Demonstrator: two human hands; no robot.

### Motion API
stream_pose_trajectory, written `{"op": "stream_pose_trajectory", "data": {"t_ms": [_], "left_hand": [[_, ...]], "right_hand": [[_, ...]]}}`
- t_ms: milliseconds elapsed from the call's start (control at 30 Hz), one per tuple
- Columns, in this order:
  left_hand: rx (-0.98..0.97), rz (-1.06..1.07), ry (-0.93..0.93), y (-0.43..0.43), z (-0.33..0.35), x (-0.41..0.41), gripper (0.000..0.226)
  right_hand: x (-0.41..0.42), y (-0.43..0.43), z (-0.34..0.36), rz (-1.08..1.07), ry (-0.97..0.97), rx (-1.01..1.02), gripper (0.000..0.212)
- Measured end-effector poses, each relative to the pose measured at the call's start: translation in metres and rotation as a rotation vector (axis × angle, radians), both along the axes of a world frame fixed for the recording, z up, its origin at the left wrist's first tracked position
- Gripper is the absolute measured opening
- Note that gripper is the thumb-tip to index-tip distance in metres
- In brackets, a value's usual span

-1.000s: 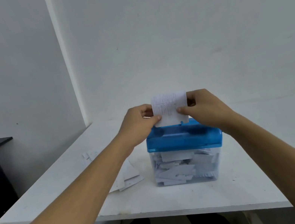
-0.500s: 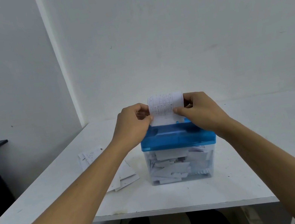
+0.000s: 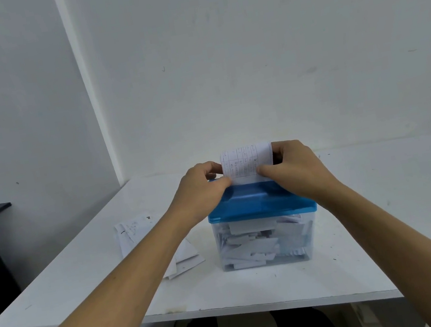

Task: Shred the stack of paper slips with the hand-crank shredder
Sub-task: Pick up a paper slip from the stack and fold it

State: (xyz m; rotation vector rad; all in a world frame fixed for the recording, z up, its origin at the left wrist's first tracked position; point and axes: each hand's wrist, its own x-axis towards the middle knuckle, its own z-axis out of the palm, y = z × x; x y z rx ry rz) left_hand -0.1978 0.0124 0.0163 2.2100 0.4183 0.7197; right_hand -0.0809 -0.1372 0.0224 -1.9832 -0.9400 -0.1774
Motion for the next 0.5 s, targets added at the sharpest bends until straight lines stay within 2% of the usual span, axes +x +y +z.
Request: {"op": "stream_pose_trajectory", "data": {"t_ms": [133, 233, 367, 467, 500], "left_hand": [[-0.097, -0.028, -0.026, -0.010, -0.003, 0.009, 0.023], [-0.034, -0.001, -0.029, -0.016, -0.008, 0.013, 0.011], [-0.025, 0.040, -0.049, -0.017, -0.017, 0.016, 0.025], [-0.018, 0.039, -0.040, -0.015, -0.018, 0.017, 0.027], [-0.028, 0.040, -0.043, -0.015, -0.019, 0.017, 0.023]], "right_hand": [[0.001, 0.000, -0.001, -0.007, 0.003, -0.012, 0.015], [0.000, 0.000, 0.000, 0.003, -0.013, -0.027, 0.018], [0.003, -0.010, 0.008, 0.010, 0.006, -0.031, 0.027], [0.012, -0.032, 0.012, -0.041, 0.007, 0.089, 0.021], [0.019, -0.041, 0.011, -0.069, -0.021, 0.121, 0.025]]}}
